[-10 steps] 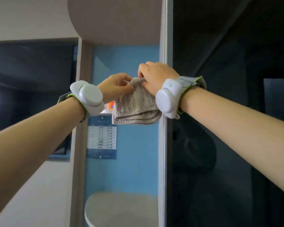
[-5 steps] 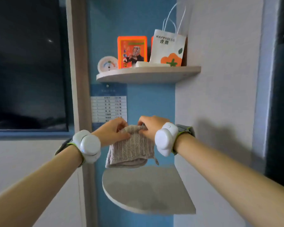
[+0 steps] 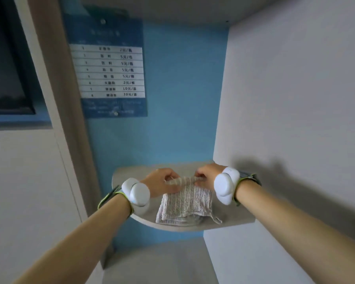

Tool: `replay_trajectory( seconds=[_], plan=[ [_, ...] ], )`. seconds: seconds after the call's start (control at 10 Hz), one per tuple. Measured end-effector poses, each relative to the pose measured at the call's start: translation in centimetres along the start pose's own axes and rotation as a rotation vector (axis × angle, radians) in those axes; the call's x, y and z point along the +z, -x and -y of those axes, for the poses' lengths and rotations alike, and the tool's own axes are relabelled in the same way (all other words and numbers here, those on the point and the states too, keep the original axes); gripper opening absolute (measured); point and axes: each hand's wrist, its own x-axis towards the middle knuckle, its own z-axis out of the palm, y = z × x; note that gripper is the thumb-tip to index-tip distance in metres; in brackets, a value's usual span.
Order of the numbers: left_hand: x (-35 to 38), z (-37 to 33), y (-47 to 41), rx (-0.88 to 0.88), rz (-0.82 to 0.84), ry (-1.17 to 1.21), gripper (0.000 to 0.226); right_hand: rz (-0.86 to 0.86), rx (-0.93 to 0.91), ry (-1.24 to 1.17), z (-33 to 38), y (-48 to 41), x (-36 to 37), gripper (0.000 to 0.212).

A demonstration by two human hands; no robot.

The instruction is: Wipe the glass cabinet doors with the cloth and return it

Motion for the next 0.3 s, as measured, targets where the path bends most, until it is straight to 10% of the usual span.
replay_trajectory(
  seconds=[0.3],
  plan=[
    [1.4,4.5,-3.8,-0.181,-0.102,-0.078,0.037,-0.03,-0.096,0.012,-1.7,-7.9,3.5,0.032]
  ],
)
